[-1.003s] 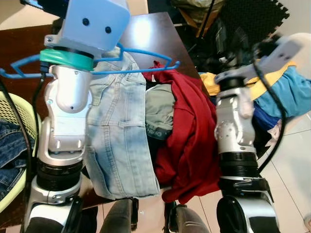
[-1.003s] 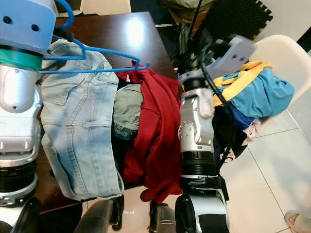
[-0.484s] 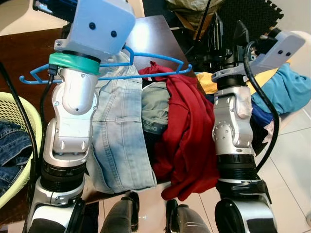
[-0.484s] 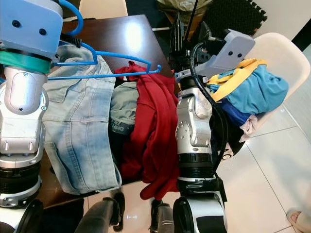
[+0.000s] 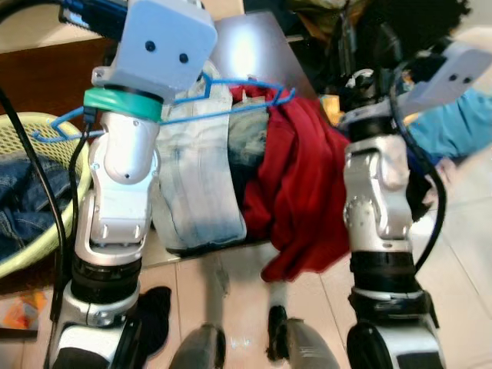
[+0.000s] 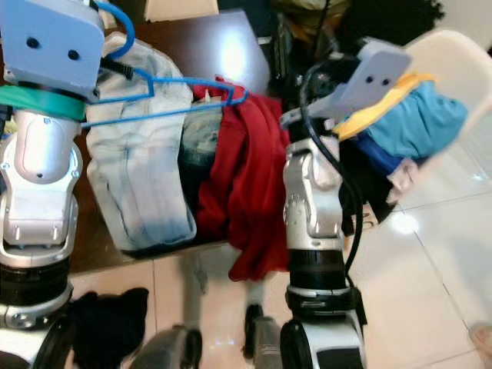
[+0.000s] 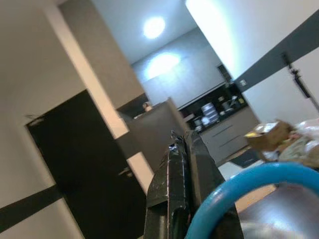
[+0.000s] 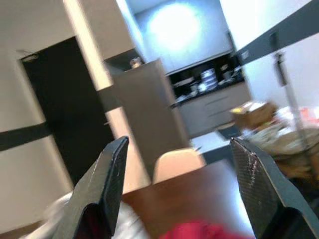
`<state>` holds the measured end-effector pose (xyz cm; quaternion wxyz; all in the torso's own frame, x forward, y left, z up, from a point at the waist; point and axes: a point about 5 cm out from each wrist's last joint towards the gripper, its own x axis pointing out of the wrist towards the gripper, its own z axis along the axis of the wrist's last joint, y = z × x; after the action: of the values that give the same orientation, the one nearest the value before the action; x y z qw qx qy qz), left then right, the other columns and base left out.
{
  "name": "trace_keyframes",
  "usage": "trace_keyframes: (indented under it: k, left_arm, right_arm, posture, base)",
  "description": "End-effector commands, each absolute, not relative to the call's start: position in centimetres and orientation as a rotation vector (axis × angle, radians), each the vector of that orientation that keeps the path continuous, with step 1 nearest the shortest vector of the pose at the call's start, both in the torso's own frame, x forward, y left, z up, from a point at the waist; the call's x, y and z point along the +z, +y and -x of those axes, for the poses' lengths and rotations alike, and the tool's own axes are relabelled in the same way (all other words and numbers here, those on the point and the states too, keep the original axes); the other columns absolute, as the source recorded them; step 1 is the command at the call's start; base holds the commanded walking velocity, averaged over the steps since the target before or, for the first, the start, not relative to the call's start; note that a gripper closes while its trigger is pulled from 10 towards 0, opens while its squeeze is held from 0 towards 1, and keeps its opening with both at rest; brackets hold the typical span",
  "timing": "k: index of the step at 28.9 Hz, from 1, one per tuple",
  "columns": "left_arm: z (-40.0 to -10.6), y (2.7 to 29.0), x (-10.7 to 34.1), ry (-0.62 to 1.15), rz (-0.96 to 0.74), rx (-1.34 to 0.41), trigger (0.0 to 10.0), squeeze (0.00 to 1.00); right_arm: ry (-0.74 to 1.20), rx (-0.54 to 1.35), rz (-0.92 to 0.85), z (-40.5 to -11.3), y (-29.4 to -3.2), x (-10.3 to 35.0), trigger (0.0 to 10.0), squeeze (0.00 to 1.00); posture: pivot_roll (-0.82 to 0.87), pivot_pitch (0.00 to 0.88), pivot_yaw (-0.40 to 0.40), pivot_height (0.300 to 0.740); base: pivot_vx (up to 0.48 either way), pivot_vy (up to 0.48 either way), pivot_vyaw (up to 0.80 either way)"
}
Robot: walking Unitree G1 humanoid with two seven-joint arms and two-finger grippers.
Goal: Hang hanger
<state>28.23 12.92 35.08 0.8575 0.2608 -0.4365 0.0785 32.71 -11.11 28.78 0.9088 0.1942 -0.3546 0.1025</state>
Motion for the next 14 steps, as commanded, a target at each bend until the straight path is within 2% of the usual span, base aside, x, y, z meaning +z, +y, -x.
trace_keyframes:
  k: [1,14]
  left_arm:
    - [-27.96,12.74,35.06,-0.932,-0.543,0.150,10.0,0.00]
    - [-28.18,12.53,34.51,-0.923,-0.552,0.143,10.0,0.00]
  right_arm:
    - [-0.735,0.214,-0.397,-32.46,-11.22,28.78,10.0,0.00]
    - [-0.714,0.210,-0.391,-32.30,-11.47,28.50,10.0,0.00]
  posture:
    - [0.10,0.107,0.060,0.733]
    - [0.09,0.096,0.066,0.733]
  base:
    - [-0.409,0.000,0.00]
    - [-0.412,0.000,0.00]
